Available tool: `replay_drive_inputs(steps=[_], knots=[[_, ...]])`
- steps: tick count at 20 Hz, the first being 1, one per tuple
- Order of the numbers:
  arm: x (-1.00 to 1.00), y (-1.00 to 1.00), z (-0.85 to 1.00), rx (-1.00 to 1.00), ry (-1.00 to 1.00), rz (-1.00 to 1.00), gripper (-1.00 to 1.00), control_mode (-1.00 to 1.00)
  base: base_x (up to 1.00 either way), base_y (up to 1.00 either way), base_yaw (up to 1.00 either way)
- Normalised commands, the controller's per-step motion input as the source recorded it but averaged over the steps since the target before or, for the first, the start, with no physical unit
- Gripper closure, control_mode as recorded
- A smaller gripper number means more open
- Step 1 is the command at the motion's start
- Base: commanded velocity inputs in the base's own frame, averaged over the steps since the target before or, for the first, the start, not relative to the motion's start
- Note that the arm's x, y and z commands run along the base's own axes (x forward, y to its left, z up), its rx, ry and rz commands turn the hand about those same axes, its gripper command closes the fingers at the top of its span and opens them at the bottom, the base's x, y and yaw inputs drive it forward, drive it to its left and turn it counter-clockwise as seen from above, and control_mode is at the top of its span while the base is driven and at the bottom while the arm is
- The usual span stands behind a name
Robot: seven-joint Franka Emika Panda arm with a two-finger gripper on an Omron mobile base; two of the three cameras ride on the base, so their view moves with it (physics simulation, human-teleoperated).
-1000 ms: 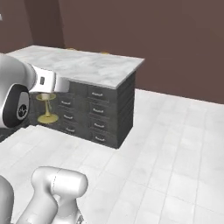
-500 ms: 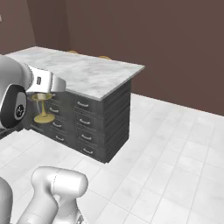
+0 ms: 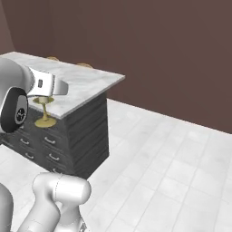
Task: Get the candle and the liquor from the cabinet and move them to the dining counter.
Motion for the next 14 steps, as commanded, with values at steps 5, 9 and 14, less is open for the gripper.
replay_drive_inputs(steps=[5, 9, 14], knots=[[0.00, 0.00, 0.00, 0.00, 0.00, 0.00, 1.00, 1.00, 1.00, -0.88, 0.07], [0.00, 0.00, 0.00, 0.00, 0.00, 0.00, 1.00, 1.00, 1.00, -0.61, 0.09], [0.00, 0.00, 0.00, 0.00, 0.00, 0.00, 1.00, 1.00, 1.00, -0.53, 0.08]])
